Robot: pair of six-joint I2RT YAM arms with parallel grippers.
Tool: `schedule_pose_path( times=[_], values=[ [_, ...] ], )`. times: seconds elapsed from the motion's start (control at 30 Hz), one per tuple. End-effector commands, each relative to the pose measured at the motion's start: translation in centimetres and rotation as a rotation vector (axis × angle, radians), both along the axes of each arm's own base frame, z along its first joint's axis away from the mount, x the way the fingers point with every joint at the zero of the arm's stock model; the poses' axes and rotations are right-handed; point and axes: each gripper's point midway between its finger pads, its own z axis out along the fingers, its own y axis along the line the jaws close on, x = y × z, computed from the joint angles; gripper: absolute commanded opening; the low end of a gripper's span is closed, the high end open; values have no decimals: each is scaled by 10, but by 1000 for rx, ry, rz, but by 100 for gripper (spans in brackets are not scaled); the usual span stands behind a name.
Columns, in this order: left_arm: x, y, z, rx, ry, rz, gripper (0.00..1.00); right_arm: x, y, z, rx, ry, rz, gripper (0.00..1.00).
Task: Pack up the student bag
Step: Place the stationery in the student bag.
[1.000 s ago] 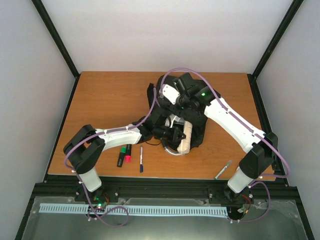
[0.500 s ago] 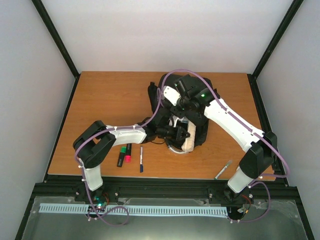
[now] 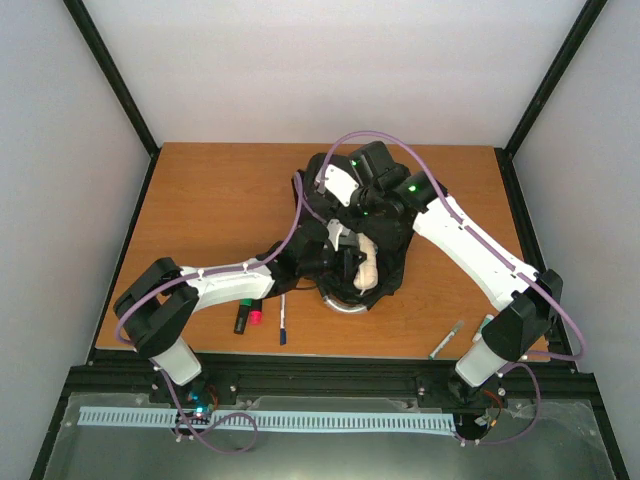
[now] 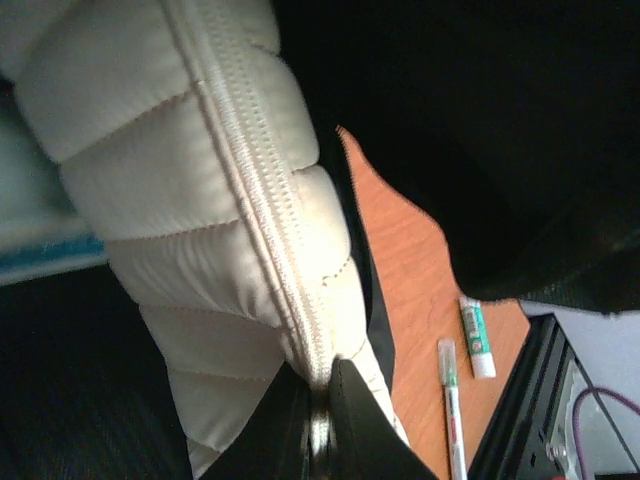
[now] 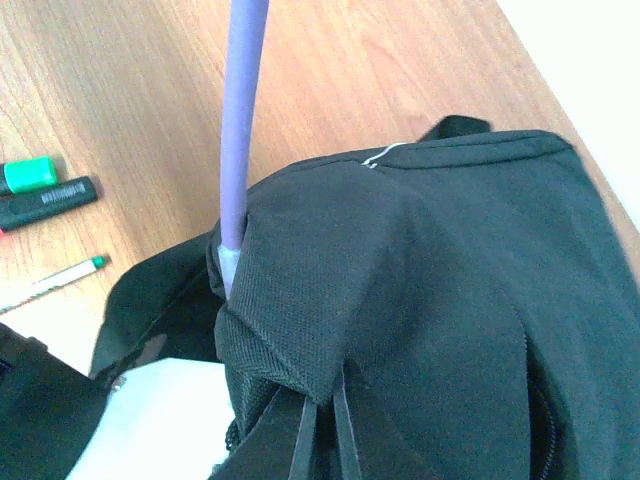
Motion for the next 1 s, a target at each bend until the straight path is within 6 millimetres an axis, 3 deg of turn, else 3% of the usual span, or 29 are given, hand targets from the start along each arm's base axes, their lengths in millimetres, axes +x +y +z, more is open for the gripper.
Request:
schedule_pose_path(
  times=[0.0,0.13,0.23,0.33,0.47,0.53,0.73,0.9,0.97],
  values=[
    [38,-18,61,-101,-174,68,1,-28,11,58,122,-48,90,3],
    [41,-45,37,-90,-115,-23,1,-30,12,48,113,-24,98,3],
    [42,-49,19,-69,-80,-29,1,-28,9,41,100,-31,92,3],
    [41,-33,15,-63,-91,27,1,-27,6,30,79,-42,80,3],
    [35,-10,20,-48,-120,83,37,-23,1,15,60,-45,61,3],
    [29,-6,24,-40,-127,74,48,-21,0,13,68,-39,56,3],
    [10,15,32,-36,-132,71,57,-16,-6,-2,67,-38,38,3],
    [-21,33,21,-41,-120,77,57,-13,-14,-26,61,-14,21,3],
    [-36,34,13,-24,-119,67,61,-14,-14,-28,71,-4,21,3]
  ],
)
